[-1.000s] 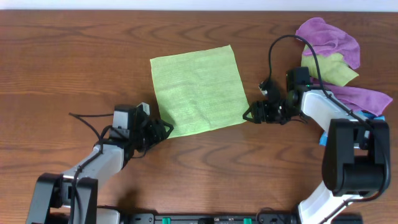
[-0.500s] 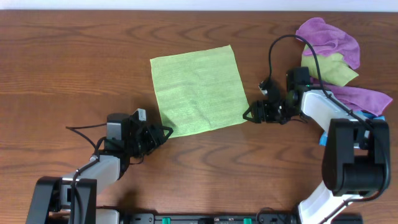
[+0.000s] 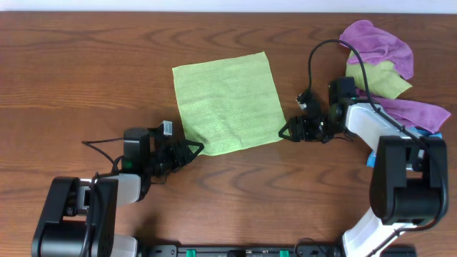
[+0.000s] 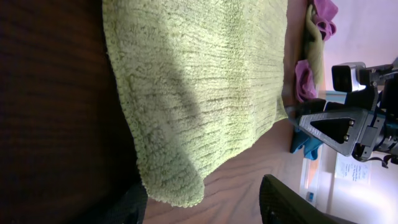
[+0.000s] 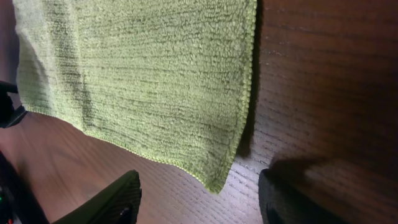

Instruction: Fold the cloth

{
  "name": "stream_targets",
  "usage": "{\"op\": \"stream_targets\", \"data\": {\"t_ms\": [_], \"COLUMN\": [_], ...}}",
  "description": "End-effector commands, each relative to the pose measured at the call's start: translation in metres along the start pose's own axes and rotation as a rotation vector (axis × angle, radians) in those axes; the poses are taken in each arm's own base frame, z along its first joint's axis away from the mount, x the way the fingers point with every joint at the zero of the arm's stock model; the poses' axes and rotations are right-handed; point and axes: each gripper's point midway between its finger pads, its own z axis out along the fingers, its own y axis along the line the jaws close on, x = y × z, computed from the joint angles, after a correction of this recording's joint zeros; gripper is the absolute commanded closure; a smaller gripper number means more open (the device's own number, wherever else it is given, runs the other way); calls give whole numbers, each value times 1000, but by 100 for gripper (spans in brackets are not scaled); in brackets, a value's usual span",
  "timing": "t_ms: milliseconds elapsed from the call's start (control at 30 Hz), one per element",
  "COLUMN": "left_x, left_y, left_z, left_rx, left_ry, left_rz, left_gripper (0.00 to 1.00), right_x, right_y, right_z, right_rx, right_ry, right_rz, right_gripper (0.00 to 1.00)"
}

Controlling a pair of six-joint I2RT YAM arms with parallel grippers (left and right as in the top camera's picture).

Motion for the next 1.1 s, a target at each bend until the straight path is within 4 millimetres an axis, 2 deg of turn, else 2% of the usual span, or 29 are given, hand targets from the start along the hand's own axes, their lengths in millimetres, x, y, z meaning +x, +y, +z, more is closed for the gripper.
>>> {"op": "stream_targets", "data": {"t_ms": [0, 67, 100, 167, 267, 333, 500, 800, 967, 1067], "left_x": [33, 35, 36, 36, 36, 37, 38, 37, 34, 35], "left_y": [58, 60, 60, 60, 60, 59, 63, 68, 72, 72], "left_z": [-1, -2, -2, -2, -2, -2, -4, -9, -9, -9], "left_rx": [-199, -206, -207, -207, -204, -198, -211, -218, -240, -242], "left_ry": [37, 46, 47, 48, 50, 55, 57, 53, 38, 40], "left_rz": [-127, -127, -126, -127, -128, -129, -152, -160, -157, -160], "left_gripper": [39, 43, 48, 53, 48, 48, 47, 47, 47, 52], "right_x": [2, 1, 1, 0, -1, -1, 3, 0, 5, 12], "right_y": [5, 5, 5, 5, 12, 15, 0, -20, -19, -20], "right_z": [4, 4, 4, 5, 9, 14, 20, 13, 28, 37], "right_rx": [-28, -28, -28, -28, -30, -17, 70, 86, 52, 32], "right_ry": [11, 8, 5, 3, 6, 12, 39, 16, 44, 73], "right_rz": [-19, -20, -22, -25, -53, -73, -54, 12, 44, 67], "right_gripper": [46, 55, 58, 59, 55, 55, 57, 55, 57, 61]}}
